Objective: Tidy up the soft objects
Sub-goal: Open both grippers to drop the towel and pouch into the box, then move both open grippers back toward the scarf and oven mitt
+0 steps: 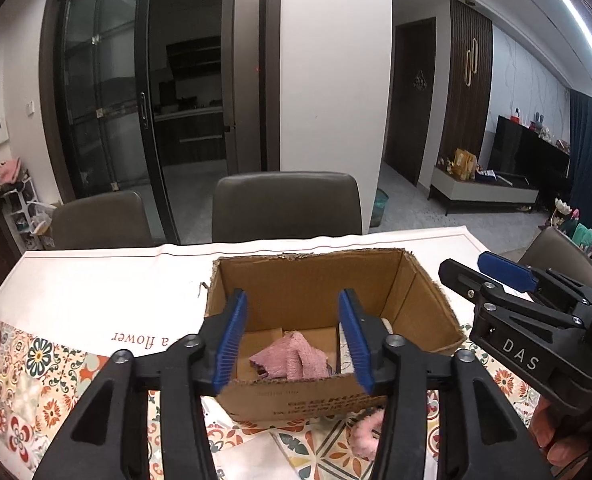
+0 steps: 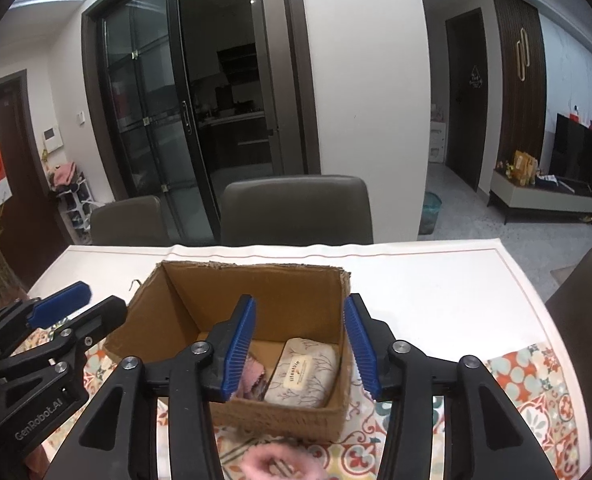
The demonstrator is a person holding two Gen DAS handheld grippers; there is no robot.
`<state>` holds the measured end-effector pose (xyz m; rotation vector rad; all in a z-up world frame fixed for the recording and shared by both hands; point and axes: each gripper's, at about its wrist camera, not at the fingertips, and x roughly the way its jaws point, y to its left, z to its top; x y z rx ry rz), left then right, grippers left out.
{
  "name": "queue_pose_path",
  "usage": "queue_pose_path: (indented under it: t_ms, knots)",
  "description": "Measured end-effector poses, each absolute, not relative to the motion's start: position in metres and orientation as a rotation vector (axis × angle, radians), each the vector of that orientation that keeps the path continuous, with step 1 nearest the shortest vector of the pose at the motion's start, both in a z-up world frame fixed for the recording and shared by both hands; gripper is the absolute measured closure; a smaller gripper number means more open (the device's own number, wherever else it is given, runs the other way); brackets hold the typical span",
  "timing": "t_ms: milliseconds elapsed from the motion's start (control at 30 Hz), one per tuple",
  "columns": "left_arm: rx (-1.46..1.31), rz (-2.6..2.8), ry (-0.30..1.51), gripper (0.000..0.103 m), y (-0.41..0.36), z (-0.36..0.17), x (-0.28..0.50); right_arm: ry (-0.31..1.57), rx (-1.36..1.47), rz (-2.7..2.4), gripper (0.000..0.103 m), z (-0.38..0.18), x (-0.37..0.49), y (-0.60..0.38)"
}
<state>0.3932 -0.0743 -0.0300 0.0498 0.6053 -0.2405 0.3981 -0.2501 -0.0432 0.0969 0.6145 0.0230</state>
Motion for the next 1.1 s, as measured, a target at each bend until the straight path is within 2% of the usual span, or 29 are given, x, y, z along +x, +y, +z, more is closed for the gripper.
queue_pose_path:
  t_ms: [533, 1100]
  knots:
    - [0.069, -0.190, 0.515, 0.040, -0.075, 0.003, 0.323, 0.520, 0.082, -0.051, 0.033, -0.003, 0.325, -0.265]
    - [0.117, -0.103, 0.488, 0.033, -0.068, -0.002, 0.246, 0.534, 0.115, -0.093, 0.030, -0.005, 0.260, -0.270]
